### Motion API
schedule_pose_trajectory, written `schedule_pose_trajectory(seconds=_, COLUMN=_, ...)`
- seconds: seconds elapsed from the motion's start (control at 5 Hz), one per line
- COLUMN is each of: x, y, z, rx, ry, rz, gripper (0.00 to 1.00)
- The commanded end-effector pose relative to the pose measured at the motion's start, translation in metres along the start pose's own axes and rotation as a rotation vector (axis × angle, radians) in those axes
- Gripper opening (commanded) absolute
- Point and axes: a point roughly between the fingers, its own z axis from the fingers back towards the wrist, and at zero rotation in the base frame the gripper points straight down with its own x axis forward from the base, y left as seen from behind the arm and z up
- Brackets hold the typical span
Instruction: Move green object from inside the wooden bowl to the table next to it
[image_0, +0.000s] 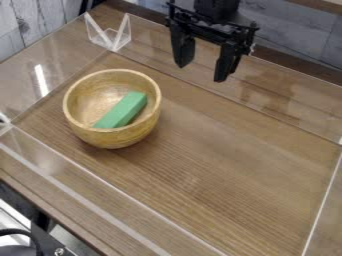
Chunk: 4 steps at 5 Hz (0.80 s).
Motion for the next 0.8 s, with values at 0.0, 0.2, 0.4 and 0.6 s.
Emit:
schedule_pose_trajectory(seconds=0.0, x=-0.006, y=-0.007, z=-0.008, rx=-0.001, ry=0.019, rz=0.022, gripper=1.0)
schedule_pose_trajectory(seconds=0.2, x=-0.008, y=0.011, z=-0.017, rx=0.0, ry=0.012, rz=0.032, gripper=1.0)
schedule_pose_trajectory(seconds=0.4, x=-0.012, y=0.04, z=-0.02, rx=0.006, ry=-0.031, rz=0.035, gripper=1.0)
schedule_pose_trajectory(seconds=0.6, x=-0.014, y=0.067, z=-0.02, rx=0.013, ry=-0.073, rz=0.015, gripper=0.0)
